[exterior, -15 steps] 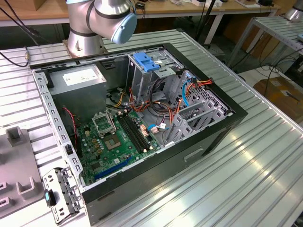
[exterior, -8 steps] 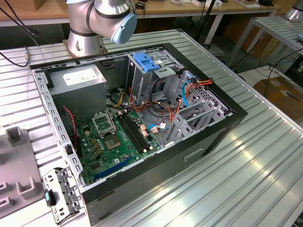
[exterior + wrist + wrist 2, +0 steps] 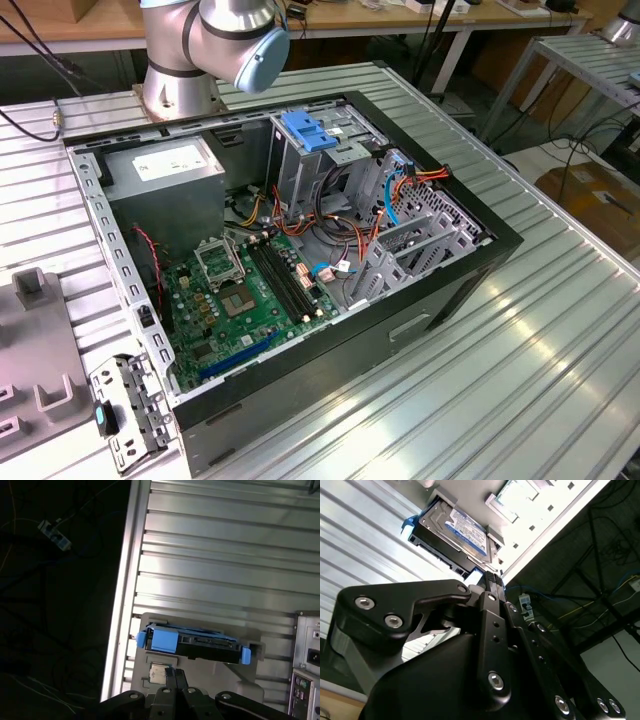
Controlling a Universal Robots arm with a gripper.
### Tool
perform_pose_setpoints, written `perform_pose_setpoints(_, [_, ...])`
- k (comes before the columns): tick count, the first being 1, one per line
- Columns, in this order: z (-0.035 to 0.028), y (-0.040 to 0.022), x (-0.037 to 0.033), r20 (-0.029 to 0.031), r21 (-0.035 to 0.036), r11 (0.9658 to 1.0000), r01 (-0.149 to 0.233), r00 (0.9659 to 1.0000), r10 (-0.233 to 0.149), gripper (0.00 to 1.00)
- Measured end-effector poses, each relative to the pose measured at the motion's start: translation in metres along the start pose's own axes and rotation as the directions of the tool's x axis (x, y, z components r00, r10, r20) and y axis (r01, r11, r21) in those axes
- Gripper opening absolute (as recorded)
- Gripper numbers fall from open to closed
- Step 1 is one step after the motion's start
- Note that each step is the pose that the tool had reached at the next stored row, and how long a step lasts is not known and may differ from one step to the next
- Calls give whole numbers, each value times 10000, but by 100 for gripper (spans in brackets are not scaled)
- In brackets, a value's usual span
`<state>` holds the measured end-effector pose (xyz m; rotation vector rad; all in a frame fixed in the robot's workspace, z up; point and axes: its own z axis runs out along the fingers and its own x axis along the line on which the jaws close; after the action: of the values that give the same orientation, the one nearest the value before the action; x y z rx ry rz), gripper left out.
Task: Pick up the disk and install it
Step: 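Pick up the disk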
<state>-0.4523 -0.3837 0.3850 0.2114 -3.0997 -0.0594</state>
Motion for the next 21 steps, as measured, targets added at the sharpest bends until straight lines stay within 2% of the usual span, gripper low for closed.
perform_pose_setpoints(10, [0,0,0,-25,18,9982,601,9982,-601,11])
perform_pose_setpoints(17, [1,0,0,-45,31,9943,1069,9943,-1069,11])
perform_pose_setpoints(21, [0,8,-4,-51,45,9893,1461,9893,-1461,11])
